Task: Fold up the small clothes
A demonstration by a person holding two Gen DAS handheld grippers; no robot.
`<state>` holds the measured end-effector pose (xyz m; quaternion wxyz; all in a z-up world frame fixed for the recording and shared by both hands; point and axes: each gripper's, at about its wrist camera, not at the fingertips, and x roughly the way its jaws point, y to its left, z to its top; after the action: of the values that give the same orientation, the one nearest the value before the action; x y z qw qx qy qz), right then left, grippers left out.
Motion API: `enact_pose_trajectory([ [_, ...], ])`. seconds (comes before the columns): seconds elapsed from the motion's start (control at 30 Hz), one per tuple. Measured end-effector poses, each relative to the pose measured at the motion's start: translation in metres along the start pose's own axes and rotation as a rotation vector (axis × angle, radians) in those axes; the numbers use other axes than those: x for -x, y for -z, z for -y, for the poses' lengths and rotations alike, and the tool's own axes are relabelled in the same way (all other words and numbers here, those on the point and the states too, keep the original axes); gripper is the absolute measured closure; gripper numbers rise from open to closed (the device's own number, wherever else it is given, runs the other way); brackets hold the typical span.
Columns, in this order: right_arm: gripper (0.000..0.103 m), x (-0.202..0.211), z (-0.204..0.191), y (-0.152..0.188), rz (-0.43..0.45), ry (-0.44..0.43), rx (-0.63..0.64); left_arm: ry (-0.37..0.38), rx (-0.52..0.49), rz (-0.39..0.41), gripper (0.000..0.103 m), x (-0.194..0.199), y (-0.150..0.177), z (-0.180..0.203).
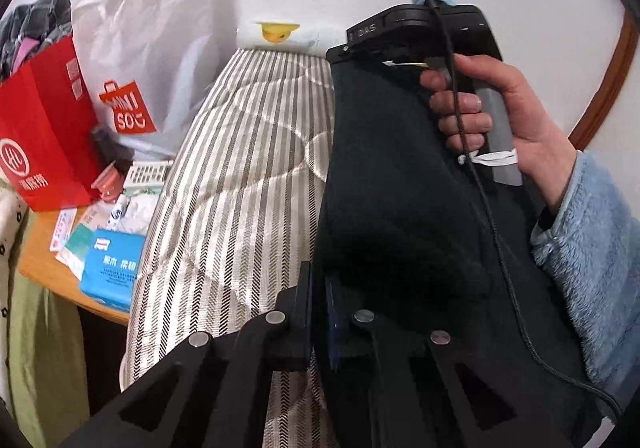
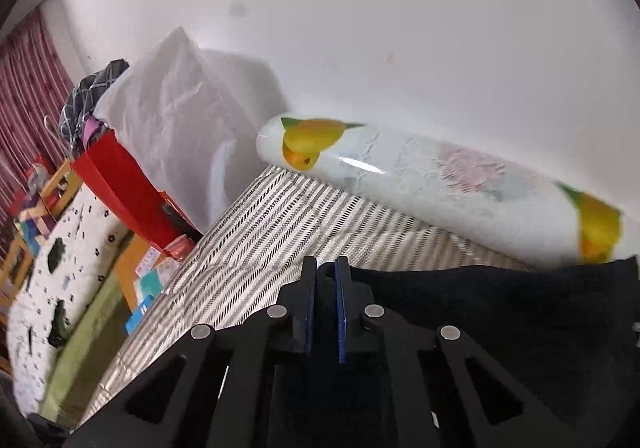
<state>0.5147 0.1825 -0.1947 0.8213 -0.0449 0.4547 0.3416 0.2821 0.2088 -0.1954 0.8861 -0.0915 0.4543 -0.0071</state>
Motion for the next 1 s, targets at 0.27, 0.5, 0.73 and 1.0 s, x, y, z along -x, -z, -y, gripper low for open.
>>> enact_pose_trajectory([
  [0.27, 0.081, -0.024, -0.005, 0.007, -0.029, 0.052, 0.019, -0.014, 0.004, -0.019, 0.093, -0.001, 0.0, 0.001],
  [0.5, 0.067, 0.067, 0.014, 0.03, 0.018, 0.151, 0.043, -0.03, 0.04, -0.023, 0.081, 0.015, 0.005, 0.0],
  [0.73, 0.059, 0.197, 0.099, 0.15, 0.012, 0.409, -0.014, -0.019, 0.041, 0.016, 0.06, 0.046, 0.018, 0.014],
  [1.0, 0.072, 0.262, 0.177, 0.272, -0.07, 0.567, -0.209, 0.015, 0.06, 0.031, 0.06, 0.065, 0.021, 0.046],
])
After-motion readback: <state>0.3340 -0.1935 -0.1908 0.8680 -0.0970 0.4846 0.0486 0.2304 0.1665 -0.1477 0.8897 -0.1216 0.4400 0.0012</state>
